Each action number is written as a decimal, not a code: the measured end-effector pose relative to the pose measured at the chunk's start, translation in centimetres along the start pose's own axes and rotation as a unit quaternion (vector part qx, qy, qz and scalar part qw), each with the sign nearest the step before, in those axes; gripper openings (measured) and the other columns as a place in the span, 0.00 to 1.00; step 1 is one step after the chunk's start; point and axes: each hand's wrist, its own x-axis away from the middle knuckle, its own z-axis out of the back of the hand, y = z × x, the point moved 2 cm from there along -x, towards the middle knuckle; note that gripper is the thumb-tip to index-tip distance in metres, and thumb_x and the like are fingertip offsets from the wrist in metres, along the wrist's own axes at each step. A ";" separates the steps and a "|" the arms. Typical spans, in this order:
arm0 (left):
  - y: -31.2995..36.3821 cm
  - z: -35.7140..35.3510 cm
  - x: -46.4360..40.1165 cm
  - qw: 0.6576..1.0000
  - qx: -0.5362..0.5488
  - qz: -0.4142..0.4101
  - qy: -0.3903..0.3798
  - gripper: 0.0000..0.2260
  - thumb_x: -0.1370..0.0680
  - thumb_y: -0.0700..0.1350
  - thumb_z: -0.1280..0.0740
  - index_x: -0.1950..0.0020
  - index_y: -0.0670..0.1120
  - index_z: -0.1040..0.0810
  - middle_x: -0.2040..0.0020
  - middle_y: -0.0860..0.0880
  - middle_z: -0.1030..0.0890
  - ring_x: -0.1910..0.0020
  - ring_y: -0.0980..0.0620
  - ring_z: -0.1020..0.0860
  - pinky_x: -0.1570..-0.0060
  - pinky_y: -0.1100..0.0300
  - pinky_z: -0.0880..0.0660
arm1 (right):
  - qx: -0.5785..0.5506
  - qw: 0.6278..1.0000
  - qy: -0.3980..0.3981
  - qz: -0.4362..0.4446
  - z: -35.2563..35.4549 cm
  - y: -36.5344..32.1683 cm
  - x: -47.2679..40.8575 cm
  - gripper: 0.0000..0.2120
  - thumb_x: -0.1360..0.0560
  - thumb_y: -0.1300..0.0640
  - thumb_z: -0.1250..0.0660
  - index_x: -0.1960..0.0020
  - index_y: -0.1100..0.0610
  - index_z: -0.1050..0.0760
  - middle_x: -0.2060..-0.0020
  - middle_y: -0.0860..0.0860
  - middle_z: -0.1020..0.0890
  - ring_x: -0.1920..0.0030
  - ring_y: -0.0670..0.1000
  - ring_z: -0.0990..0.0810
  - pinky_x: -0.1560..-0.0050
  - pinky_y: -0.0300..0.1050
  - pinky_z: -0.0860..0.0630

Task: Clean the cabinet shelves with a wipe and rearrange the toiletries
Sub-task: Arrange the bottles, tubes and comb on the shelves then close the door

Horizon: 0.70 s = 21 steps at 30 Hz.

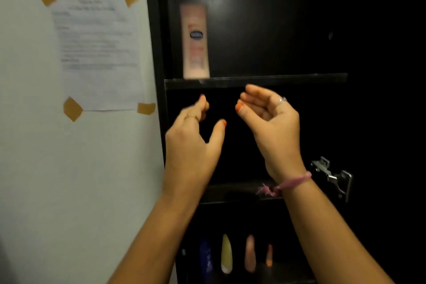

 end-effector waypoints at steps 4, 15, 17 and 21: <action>-2.5 -3.1 9.7 0.992 0.081 0.060 -0.075 0.20 0.26 0.45 0.30 0.34 0.49 0.26 0.45 0.58 0.22 0.45 0.65 0.24 0.44 0.74 0.29 | -0.010 0.996 0.039 -0.077 5.0 4.5 7.7 0.13 0.28 0.68 0.31 0.47 0.54 0.22 0.52 0.51 0.16 0.48 0.46 0.17 0.50 0.34 0.23; -10.4 -14.6 38.8 0.833 0.057 0.368 -0.410 0.16 0.24 0.42 0.34 0.36 0.42 0.25 0.44 0.49 0.23 0.47 0.57 0.22 0.42 0.63 0.26 | 0.175 0.846 0.238 -0.443 22.2 20.7 33.5 0.12 0.27 0.69 0.32 0.52 0.52 0.22 0.51 0.55 0.16 0.54 0.45 0.17 0.55 0.32 0.22; -12.1 -16.5 41.5 0.802 0.038 0.407 -0.436 0.17 0.24 0.41 0.34 0.35 0.40 0.27 0.40 0.43 0.24 0.42 0.49 0.23 0.38 0.54 0.28 | 0.226 0.811 0.242 -0.483 23.9 22.7 36.5 0.12 0.27 0.66 0.32 0.50 0.51 0.23 0.51 0.52 0.16 0.51 0.45 0.18 0.50 0.35 0.23; -15.6 -20.8 43.5 0.789 -0.016 0.411 -0.455 0.22 0.24 0.43 0.33 0.31 0.40 0.31 0.37 0.41 0.27 0.38 0.46 0.27 0.35 0.57 0.33 | 0.278 0.766 0.231 -0.532 25.6 26.1 40.2 0.12 0.27 0.63 0.34 0.45 0.54 0.24 0.50 0.50 0.18 0.51 0.45 0.20 0.42 0.43 0.24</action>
